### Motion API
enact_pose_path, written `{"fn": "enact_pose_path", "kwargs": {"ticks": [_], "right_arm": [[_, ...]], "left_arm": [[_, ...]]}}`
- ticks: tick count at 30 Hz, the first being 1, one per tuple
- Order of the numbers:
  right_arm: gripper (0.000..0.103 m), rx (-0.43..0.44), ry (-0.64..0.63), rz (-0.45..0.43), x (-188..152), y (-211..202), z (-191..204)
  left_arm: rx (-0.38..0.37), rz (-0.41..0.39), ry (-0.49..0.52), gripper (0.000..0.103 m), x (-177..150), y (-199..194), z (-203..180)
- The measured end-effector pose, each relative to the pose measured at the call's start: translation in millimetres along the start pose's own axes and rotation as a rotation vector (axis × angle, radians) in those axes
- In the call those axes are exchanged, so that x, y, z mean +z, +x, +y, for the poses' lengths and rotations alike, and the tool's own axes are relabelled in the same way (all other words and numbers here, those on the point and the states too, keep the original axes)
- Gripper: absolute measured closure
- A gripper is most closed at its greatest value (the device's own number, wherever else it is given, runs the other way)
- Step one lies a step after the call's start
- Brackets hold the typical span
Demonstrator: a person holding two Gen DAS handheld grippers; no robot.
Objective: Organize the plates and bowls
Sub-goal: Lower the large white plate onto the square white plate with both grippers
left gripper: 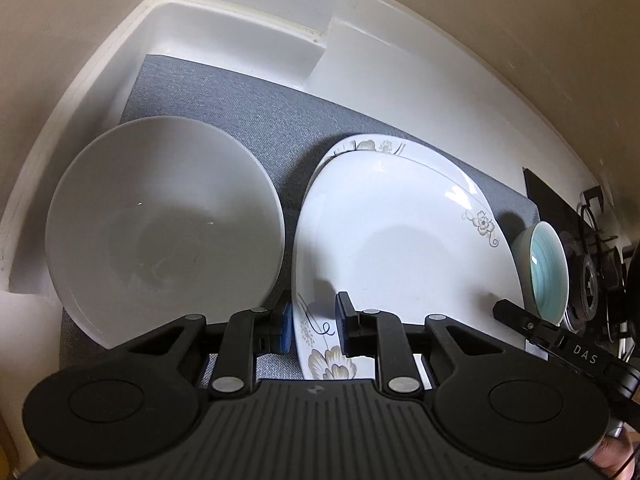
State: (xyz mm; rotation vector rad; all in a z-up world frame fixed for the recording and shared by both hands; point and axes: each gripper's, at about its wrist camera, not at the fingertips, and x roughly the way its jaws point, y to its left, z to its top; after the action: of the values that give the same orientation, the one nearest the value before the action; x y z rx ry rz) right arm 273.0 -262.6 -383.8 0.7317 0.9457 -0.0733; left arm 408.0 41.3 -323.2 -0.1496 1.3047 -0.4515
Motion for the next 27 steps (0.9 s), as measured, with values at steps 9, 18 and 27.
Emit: {"fn": "enact_pose_path", "kwargs": {"ticks": [9,18,27], "right_arm": [[0.092,-0.015,-0.031,-0.037,-4,0,2],[0.092,-0.026,0.021,-0.030,0,1,0],[0.065,0.013,0.093,-0.022,-1,-4,1]], "left_arm": [[-0.106,0.061,-0.077,0.080,-18,-9,23],[-0.136,0.008,-0.100,0.088,-35,-12,23],[-0.162,0.028,-0.169,0.091,-34,-10,35]]}}
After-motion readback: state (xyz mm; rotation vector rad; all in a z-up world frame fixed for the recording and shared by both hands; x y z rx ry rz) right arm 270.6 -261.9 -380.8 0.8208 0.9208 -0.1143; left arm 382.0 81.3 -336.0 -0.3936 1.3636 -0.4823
